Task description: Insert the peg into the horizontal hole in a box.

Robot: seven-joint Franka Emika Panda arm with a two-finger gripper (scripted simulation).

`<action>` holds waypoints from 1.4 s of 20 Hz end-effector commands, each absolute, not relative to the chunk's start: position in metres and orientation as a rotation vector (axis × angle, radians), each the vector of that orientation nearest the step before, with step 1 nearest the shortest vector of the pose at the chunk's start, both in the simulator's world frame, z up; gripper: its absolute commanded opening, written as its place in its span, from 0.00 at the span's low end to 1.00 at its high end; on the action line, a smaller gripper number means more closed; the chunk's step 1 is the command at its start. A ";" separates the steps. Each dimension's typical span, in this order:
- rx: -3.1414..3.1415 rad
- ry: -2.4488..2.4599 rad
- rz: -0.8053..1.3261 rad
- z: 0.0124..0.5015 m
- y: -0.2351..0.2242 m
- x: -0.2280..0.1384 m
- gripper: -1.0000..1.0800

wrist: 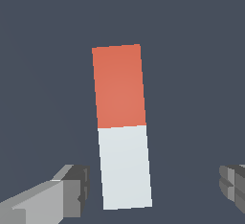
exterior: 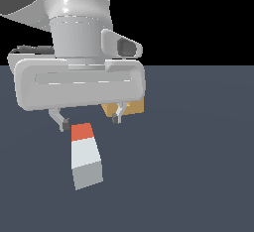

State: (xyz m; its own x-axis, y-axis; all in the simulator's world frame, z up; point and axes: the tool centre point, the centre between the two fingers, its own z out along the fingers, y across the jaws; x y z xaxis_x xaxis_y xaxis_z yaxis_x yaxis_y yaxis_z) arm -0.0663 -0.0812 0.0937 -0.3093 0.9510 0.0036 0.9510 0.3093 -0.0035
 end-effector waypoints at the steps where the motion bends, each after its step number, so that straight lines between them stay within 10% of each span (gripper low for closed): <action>1: -1.810 -2.564 0.000 0.087 -0.091 -0.070 0.96; 28: -1.751 -2.609 0.000 0.037 -0.112 -0.075 0.96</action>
State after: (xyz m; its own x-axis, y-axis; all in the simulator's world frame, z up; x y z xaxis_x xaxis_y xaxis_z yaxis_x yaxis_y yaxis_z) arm -0.0749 -0.1124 0.0443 -0.3789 0.9254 -0.0002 0.9254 0.3789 0.0002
